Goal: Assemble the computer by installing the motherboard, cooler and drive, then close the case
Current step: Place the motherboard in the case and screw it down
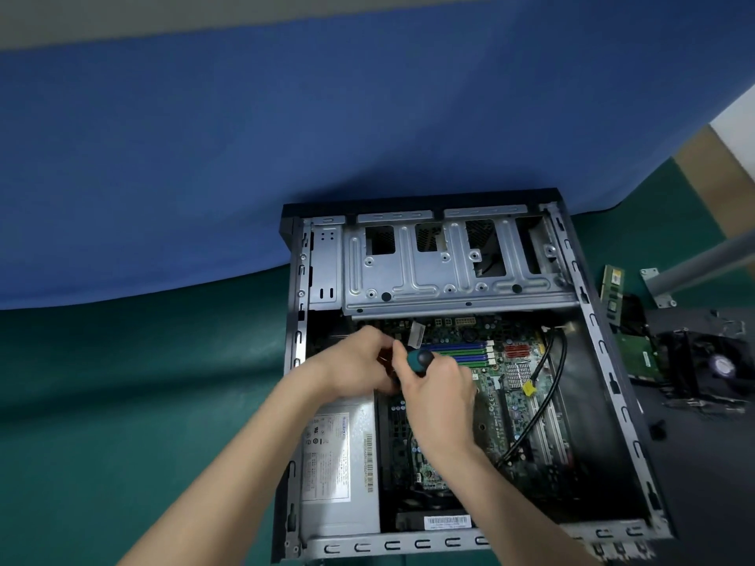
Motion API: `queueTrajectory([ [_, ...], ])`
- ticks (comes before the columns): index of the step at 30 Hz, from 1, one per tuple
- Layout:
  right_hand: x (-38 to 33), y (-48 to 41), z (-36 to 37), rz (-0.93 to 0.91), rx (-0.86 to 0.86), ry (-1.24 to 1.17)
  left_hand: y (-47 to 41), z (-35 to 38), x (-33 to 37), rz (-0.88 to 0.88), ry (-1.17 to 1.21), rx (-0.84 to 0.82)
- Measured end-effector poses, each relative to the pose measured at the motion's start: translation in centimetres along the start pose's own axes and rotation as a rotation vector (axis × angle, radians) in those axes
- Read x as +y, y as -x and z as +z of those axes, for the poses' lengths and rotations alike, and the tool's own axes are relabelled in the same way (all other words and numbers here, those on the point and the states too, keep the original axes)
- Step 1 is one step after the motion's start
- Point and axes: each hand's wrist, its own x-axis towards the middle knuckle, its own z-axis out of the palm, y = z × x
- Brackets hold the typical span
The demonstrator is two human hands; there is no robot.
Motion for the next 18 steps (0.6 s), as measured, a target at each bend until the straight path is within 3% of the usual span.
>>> queueTrajectory([
  [5, -2.0, 0.2, 0.2, 0.047, -0.022, 0.077, 0.5, 1.0, 0.0, 0.037, -0.095, 0.287],
  [12, -2.8, -0.3, -0.8, 0.111, -0.181, 0.106, -0.1, 0.4, 0.0, 0.088, -0.118, 0.305],
  [14, -2.6, -0.3, -1.6, 0.002, -0.189, 0.172, -0.1, 0.2, -0.2, 0.113, -0.115, 0.264],
  [18, -2.7, -0.6, -3.4, -0.409, -0.096, 0.295, -0.3, 0.3, -0.4, 0.108, -0.047, 0.249],
])
